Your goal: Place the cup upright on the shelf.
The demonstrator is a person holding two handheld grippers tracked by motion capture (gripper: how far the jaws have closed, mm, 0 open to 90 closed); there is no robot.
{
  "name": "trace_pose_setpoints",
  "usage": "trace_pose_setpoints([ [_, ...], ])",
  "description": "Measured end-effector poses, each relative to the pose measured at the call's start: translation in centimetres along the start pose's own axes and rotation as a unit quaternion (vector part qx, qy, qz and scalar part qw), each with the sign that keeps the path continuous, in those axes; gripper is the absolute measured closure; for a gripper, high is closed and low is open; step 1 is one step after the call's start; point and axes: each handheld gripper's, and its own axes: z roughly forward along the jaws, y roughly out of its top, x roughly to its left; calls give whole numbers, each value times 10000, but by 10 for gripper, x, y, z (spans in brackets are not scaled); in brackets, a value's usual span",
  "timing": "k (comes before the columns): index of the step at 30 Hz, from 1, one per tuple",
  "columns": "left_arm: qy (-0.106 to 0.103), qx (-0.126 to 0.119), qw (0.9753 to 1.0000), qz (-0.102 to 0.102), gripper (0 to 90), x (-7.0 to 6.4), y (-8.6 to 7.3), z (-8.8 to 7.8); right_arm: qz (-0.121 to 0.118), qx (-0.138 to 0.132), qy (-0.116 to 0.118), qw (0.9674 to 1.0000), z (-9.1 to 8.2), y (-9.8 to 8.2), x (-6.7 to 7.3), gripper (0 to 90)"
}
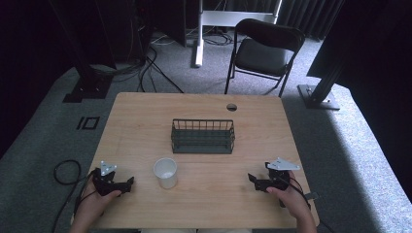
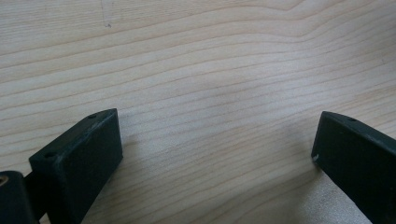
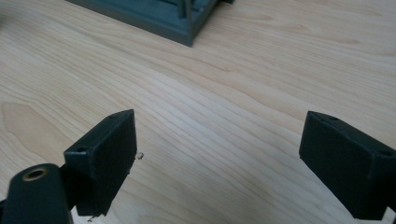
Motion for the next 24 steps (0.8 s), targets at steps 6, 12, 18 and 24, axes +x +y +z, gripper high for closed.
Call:
trace_pose_setpoints([
  [6, 0, -1, 10000, 0, 22, 0, 0, 0, -130, -81, 204, 9997, 3, 9, 10, 109],
  [12, 0, -1, 10000, 1, 22, 0, 0, 0, -242, -144, 362, 9989, 8, 17, 17, 110],
  [18, 0, -1, 10000, 0, 22, 0, 0, 0, -387, -163, 568, 9975, 14, 23, 27, 110],
  [24, 0, -1, 10000, 1, 22, 0, 0, 0, -529, -174, 814, 9951, 21, 29, 39, 110],
])
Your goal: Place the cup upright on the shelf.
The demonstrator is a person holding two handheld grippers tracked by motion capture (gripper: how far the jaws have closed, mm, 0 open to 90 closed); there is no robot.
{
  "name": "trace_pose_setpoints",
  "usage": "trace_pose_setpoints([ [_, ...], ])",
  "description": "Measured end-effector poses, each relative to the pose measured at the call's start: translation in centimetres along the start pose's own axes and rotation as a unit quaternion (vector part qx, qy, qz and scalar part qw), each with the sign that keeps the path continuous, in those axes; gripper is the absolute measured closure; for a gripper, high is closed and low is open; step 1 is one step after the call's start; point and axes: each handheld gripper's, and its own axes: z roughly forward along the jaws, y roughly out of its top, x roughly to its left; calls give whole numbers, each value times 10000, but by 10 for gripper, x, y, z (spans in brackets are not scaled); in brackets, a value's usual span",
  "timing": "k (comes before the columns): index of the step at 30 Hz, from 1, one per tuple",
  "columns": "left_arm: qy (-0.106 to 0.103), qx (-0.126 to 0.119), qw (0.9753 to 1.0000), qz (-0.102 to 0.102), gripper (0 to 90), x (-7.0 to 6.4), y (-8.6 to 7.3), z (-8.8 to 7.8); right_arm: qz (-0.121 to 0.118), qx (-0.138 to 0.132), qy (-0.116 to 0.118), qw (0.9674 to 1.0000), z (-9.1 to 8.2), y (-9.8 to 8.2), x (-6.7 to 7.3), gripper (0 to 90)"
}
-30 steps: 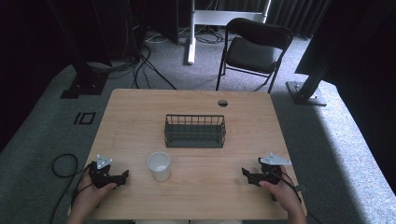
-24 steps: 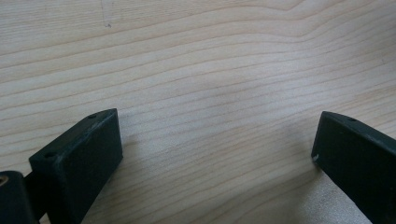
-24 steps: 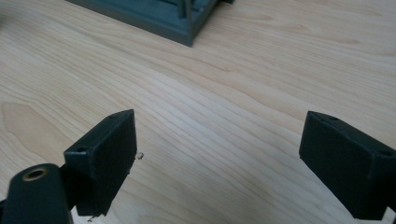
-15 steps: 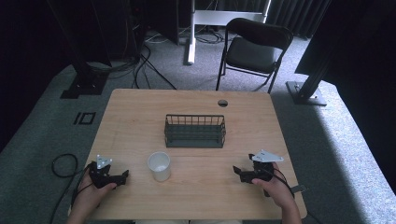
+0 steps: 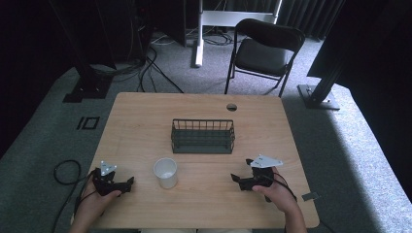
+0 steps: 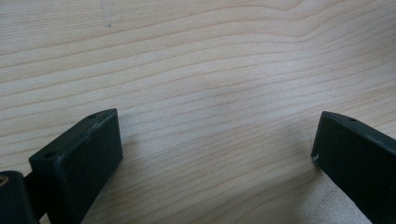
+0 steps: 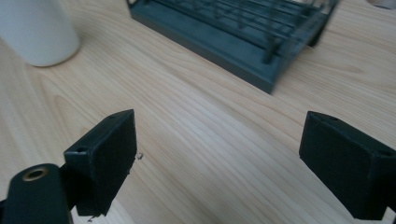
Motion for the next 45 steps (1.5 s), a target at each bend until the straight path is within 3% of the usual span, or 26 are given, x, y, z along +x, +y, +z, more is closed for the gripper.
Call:
trace_pose_setpoints([
  [19, 0, 0, 10000, 2, 22, 0, 0, 0, -383, -35, 625, 9973, 29, 18, 30, 111],
  [45, 0, -1, 10000, -2, 22, 0, 0, 0, -801, -94, 1285, 9884, 69, 44, 75, 112],
])
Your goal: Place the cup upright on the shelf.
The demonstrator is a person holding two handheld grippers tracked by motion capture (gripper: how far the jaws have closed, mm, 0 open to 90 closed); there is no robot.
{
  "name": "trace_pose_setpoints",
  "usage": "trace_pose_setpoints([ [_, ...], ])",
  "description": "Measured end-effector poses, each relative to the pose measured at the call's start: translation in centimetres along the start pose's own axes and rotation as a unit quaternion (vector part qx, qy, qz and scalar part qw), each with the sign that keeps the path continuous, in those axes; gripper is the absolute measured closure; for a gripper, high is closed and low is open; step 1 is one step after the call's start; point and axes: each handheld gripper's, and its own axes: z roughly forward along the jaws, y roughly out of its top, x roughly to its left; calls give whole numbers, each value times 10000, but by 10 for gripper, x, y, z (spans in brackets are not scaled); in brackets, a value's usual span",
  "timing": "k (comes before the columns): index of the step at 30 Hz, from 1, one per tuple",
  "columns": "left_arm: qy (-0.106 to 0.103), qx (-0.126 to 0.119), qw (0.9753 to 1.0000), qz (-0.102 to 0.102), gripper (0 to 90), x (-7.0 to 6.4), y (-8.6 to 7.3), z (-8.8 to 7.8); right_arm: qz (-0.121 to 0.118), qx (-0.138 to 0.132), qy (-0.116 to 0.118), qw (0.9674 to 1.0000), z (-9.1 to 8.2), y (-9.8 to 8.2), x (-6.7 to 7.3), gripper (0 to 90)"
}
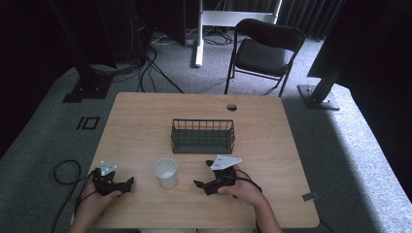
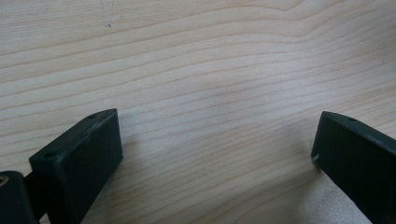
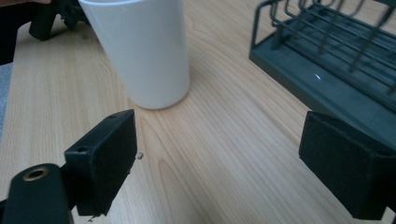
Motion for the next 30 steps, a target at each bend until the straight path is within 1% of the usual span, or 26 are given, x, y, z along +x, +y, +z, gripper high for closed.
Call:
trace_pose_setpoints([
  [7, -1, 0, 10000, 1, 22, 0, 0, 0, -107, 2, 161, 9998, 10, 7, 8, 112],
  [12, -1, 0, 10000, 2, 22, 0, 0, 0, -195, 0, 206, 9996, 17, 11, 12, 112],
  [16, -1, 0, 10000, 4, 22, 0, 0, 0, -190, 9, 231, 9996, 21, 13, 14, 112],
  [18, 0, 0, 10000, 2, 22, 0, 0, 0, -250, -5, 300, 9992, 26, 16, 17, 112],
  [21, -1, -1, 10000, 2, 22, 0, 0, 0, -264, -37, 367, 9990, 30, 19, 21, 112],
  [23, 0, -1, 10000, 2, 22, 0, 0, 0, -325, -21, 430, 9985, 34, 20, 23, 112],
  [25, 0, 1, 10000, 1, 22, 0, 0, 0, -388, 33, 436, 9983, 37, 20, 26, 112],
  [30, 0, 1, 10000, 3, 22, 0, 0, 0, -395, 27, 511, 9979, 45, 23, 31, 112],
])
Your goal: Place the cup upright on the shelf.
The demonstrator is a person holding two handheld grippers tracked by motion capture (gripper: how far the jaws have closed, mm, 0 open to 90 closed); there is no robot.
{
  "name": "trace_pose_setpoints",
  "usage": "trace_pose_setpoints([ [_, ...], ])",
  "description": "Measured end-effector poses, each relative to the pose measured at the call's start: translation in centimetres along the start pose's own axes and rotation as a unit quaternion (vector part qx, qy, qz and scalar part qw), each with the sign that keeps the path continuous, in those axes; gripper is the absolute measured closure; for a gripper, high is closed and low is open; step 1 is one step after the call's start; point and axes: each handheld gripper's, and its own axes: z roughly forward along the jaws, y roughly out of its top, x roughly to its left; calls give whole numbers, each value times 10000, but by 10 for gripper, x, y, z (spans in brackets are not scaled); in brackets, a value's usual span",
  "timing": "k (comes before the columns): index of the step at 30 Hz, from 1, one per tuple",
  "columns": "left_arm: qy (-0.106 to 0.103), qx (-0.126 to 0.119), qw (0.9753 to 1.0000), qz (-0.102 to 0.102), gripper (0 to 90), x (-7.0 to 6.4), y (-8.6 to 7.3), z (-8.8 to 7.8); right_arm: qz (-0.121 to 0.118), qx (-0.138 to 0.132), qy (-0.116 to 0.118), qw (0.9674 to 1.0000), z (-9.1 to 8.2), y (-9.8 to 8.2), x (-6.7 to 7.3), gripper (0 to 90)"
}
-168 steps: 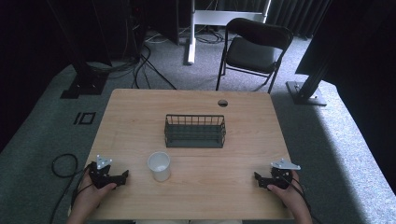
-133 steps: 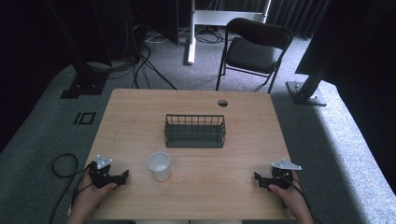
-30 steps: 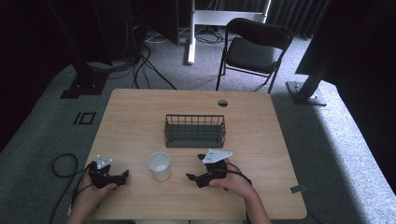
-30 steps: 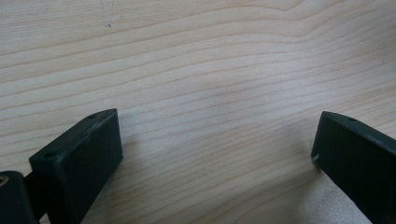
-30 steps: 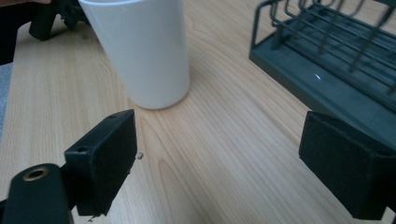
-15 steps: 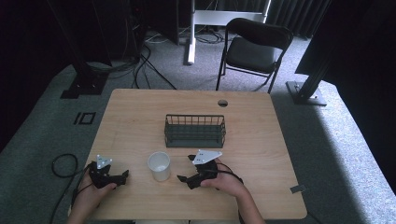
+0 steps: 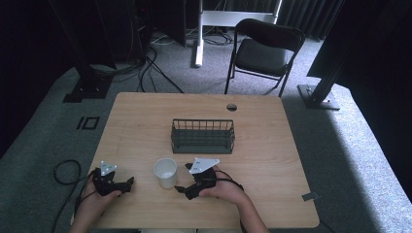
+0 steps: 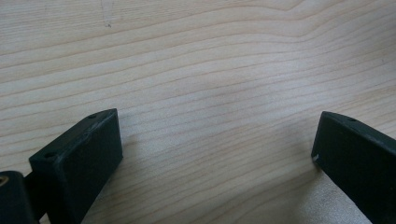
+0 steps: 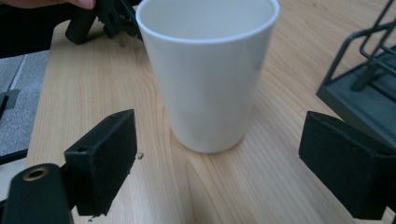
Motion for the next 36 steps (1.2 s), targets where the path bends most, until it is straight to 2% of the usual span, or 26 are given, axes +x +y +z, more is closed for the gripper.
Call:
trace_pose_setpoints([
  [17, -1, 0, 10000, -2, 22, 0, 0, 0, -85, -111, 216, 9997, 29, 16, 8, 112],
  [28, -2, -1, 10000, -2, 22, 0, 0, 0, -24, -176, 127, 9998, 42, 24, 6, 114],
  [29, -1, -1, 10000, -2, 22, 0, 0, 0, -32, -187, 113, 9998, 42, 25, 5, 146],
  [35, -1, -1, 10000, -1, 22, 0, 0, 0, 3, -194, 125, 9997, 44, 28, 7, 165],
  [36, -1, -1, 10000, -2, 22, 0, 0, 0, -6, -223, 91, 9997, 45, 28, 7, 194],
])
